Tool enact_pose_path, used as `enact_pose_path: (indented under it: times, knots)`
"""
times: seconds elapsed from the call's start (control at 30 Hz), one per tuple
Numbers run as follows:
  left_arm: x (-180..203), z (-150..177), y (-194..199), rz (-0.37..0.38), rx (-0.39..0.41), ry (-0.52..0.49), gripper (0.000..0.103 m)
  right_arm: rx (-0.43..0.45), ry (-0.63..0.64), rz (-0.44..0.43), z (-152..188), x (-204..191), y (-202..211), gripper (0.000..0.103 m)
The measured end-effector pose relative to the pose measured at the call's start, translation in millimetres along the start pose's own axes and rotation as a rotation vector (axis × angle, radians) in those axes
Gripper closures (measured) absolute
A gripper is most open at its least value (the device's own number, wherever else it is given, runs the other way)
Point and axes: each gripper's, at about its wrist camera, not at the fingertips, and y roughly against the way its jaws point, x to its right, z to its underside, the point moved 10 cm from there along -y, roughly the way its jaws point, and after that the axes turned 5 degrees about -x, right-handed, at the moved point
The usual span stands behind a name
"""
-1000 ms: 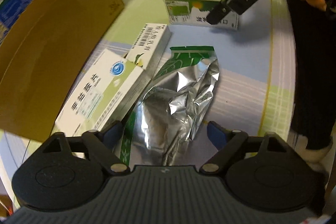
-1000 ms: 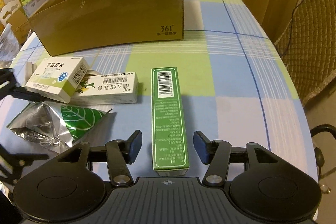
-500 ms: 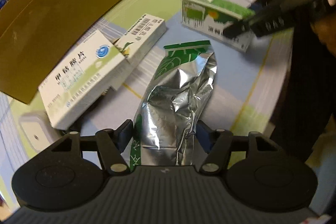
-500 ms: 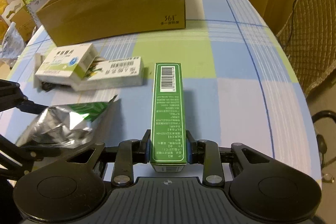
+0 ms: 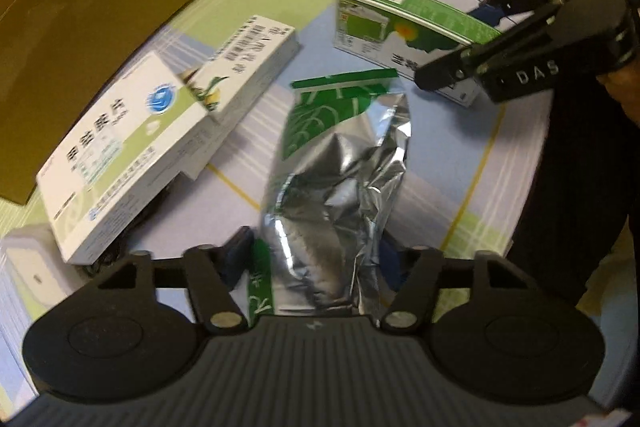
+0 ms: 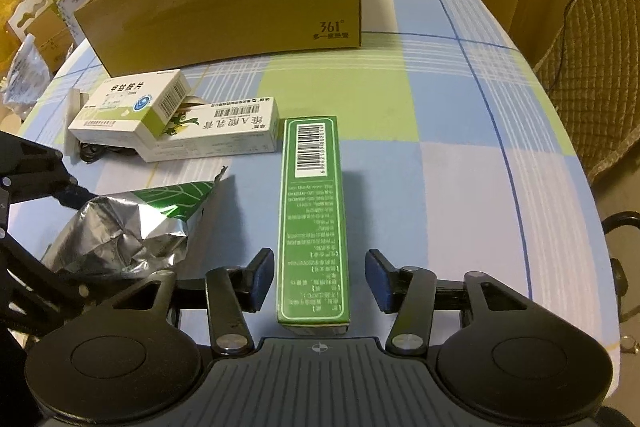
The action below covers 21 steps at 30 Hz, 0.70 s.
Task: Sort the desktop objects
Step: 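Close left tool on silver-green foil bag while right tool holds green box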
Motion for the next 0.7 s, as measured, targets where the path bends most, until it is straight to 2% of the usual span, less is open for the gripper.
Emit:
enact_pose_path:
  times: [0.13, 0.27, 0.37, 0.43, 0.47, 0.53, 0.7]
  knots:
    - [-3, 6, 6, 0.020, -0.013, 0.106, 0.054, -0.004, 0.015, -0.008, 0, -4, -3, 0.055]
    - [-5, 7, 4, 0.013, -0.013, 0.148, 0.052, -0.014, 0.029, -0.010, -1, -8, -8, 0.055]
    - [-5, 4, -2, 0.005, -0.030, 0.143, 0.046, -0.022, 0.041, 0.002, -3, -10, -13, 0.056]
    - [-4, 4, -2, 0.001, -0.028, 0.144, 0.045, -0.032, 0.048, 0.014, -4, -10, -16, 0.064]
    - [-5, 4, -2, 0.000, -0.032, 0.151, 0.045, -0.029, 0.054, 0.028, -5, -9, -17, 0.074]
    - [-6, 3, -1, -0.005, -0.033, 0.170, 0.053, -0.031, 0.056, 0.036, -5, -7, -16, 0.075]
    - [-3, 9, 11, 0.021, -0.015, 0.256, 0.059, -0.005, 0.041, 0.028, -2, -7, 0, 0.075]
